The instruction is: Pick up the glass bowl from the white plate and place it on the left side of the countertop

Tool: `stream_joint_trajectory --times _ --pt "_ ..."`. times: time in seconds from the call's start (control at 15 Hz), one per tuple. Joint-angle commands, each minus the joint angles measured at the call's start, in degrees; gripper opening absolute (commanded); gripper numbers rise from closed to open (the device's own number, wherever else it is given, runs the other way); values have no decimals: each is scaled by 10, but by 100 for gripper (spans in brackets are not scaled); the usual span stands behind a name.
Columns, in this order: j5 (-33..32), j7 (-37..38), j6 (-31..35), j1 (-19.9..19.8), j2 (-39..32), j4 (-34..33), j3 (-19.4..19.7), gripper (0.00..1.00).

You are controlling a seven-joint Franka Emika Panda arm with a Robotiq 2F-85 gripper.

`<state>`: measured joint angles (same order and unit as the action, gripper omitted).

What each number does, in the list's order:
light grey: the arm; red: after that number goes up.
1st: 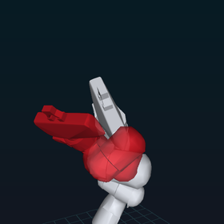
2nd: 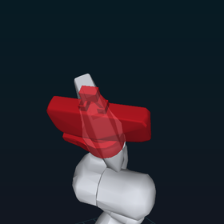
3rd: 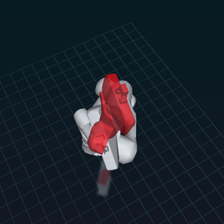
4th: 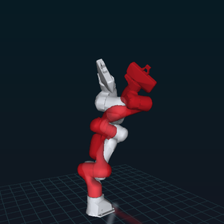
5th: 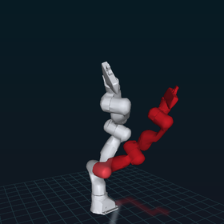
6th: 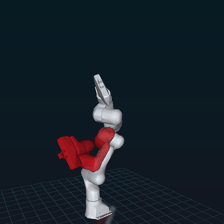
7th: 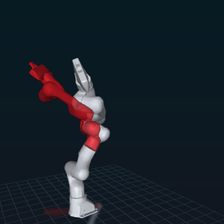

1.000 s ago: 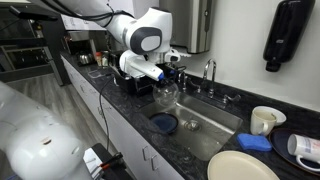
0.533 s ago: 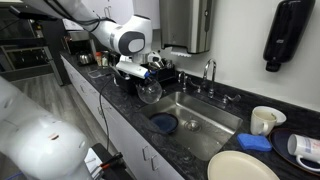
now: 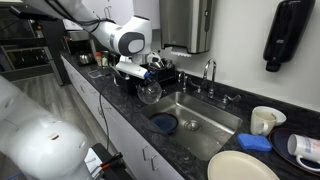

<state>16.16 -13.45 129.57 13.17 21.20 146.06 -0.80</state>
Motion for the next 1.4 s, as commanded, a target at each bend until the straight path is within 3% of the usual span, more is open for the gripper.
stream_joint_trajectory --times 0.0,0.07,0.73,1.33 --pt "3 -2 -2 -7 0 -1 -7 10" --pt "9 -5 4 -3 -6 -3 -7 2" --pt "-5 67 75 39 -125 -67 -103 2" --pt "78 13 105 59 -243 -156 -143 2"
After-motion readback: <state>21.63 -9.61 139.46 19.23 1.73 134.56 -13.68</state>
